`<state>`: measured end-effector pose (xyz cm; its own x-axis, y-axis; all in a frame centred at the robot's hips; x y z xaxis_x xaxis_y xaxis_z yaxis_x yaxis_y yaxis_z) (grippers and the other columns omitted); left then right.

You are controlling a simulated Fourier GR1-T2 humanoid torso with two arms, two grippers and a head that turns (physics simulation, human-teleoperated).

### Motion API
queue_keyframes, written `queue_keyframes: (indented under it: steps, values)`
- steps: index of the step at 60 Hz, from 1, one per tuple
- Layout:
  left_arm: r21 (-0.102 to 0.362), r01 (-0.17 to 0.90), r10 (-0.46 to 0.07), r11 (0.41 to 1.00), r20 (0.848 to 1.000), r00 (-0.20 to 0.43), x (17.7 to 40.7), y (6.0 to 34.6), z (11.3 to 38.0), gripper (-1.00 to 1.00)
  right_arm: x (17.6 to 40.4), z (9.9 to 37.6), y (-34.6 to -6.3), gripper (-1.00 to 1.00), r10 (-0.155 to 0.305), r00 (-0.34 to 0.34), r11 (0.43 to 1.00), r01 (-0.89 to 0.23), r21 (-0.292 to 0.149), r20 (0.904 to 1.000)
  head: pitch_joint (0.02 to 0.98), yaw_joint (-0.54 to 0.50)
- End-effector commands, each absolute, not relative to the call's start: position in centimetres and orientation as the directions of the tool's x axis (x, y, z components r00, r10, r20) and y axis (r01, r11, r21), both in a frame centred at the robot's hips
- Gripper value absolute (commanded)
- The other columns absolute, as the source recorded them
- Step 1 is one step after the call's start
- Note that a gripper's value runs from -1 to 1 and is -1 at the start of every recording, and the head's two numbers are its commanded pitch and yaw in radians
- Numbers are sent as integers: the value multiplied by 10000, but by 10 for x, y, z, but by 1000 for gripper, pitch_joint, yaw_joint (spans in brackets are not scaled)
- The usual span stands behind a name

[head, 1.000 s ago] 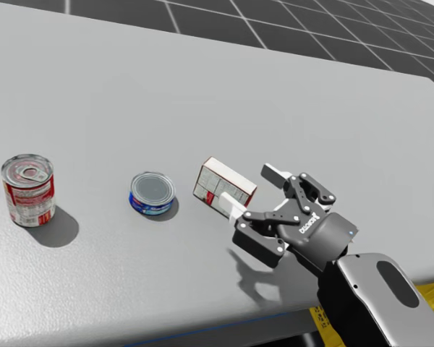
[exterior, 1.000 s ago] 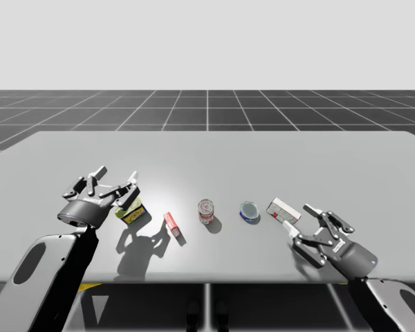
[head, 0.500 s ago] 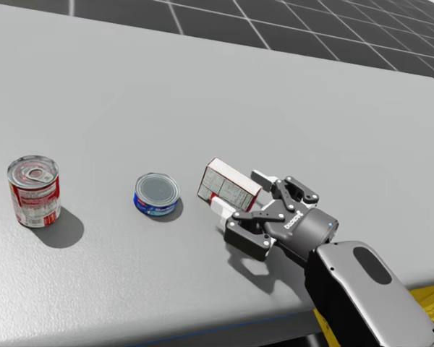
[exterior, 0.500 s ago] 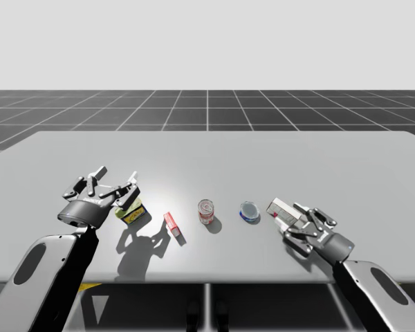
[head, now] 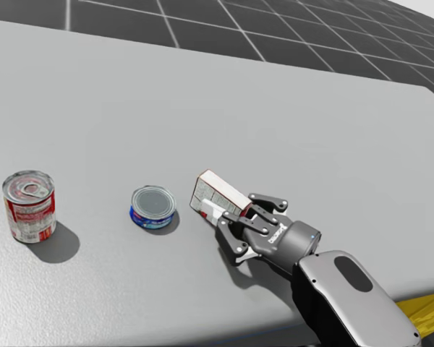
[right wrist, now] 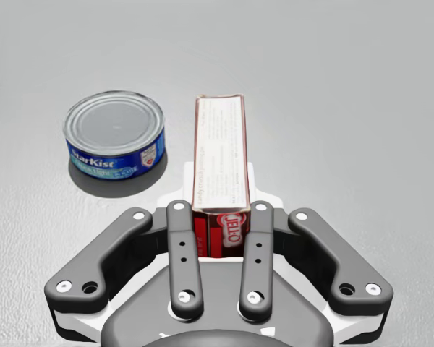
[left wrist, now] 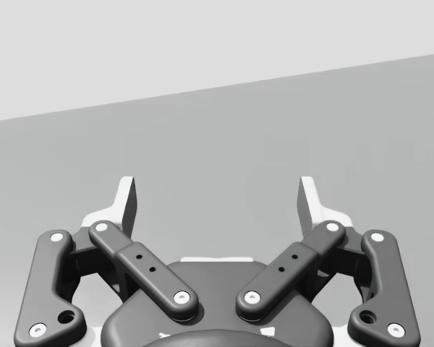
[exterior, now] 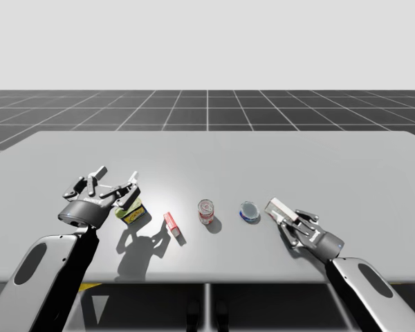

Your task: Lift the pudding box off the table.

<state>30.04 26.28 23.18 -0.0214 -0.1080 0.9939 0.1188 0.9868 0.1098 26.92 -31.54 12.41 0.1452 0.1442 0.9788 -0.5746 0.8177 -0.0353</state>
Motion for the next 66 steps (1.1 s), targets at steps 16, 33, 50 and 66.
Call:
queue_keyframes:
  steps: [16, 33, 50, 66]
  values:
    - [1115, 1198, -1101, 9865, 9938, -182, 300, 261, 231, -1000, 267, 117, -317, 999, 1479, 1672, 8398, -5418, -345, 9748, 557, -440]
    - [1118, 1218, -1098, 9862, 9937, -227, 299, 261, 231, -1000, 267, 115, -317, 1000, 1541, 1623, 8439, -5347, -444, 9746, 452, -468]
    - [1150, 1194, -1122, 9862, 9932, -297, 299, 262, 231, -1000, 271, 130, -319, 997, 1382, 1376, 8717, -4870, -545, 9808, 443, -465]
    - [1137, 1163, -1101, 9867, 9932, -365, 299, 263, 233, -1000, 292, 174, -321, 1000, 1013, 620, 9300, -3604, -723, 9929, 430, -473]
